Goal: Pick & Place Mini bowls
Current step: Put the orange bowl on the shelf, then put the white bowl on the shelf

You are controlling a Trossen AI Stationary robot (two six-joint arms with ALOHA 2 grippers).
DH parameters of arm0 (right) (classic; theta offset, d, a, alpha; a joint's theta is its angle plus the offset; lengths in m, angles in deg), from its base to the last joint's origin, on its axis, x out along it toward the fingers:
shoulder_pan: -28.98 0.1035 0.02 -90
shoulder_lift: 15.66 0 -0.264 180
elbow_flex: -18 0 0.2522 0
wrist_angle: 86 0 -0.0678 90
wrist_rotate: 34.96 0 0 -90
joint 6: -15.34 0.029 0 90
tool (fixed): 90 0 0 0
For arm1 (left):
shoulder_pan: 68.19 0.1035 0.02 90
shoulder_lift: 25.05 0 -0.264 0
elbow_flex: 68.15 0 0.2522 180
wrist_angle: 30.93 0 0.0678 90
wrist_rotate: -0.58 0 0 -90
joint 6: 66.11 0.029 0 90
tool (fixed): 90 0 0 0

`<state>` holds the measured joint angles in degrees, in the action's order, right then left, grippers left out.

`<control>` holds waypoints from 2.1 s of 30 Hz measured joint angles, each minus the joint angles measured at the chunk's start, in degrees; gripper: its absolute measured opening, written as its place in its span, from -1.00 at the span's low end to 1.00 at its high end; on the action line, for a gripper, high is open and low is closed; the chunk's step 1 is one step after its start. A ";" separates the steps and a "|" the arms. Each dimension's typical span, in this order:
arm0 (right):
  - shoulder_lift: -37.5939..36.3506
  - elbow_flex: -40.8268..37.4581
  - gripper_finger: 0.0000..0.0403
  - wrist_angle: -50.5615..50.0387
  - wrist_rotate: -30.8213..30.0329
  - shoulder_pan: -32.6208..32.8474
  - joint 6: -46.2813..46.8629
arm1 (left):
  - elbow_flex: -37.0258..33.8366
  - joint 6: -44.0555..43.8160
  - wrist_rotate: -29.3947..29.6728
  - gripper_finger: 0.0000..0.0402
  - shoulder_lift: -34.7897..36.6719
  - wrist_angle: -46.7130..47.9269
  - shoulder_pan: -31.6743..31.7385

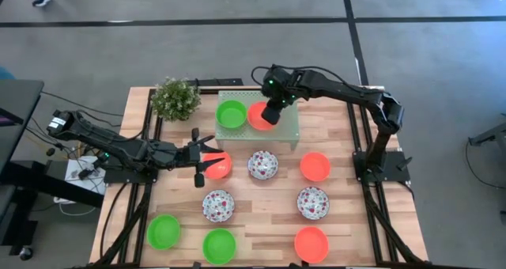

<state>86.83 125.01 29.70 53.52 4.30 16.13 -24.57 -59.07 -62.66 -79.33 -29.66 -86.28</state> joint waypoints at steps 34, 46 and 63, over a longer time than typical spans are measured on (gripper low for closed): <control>-16.59 -9.06 -0.12 -11.63 -0.37 27.22 2.80 | 0.00 0.15 -0.03 -0.47 0.00 0.04 -0.02; -27.26 -32.23 -0.12 3.54 -3.09 35.70 4.25 | 0.00 0.02 -0.02 -0.47 0.00 0.24 -0.02; -15.61 -50.21 -0.12 48.21 -2.84 35.12 -1.38 | 0.00 0.17 -0.02 -0.47 0.00 -0.01 -0.02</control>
<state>71.22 74.80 77.91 50.68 39.42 14.74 -24.57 -58.89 -62.68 -79.33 -29.67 -86.30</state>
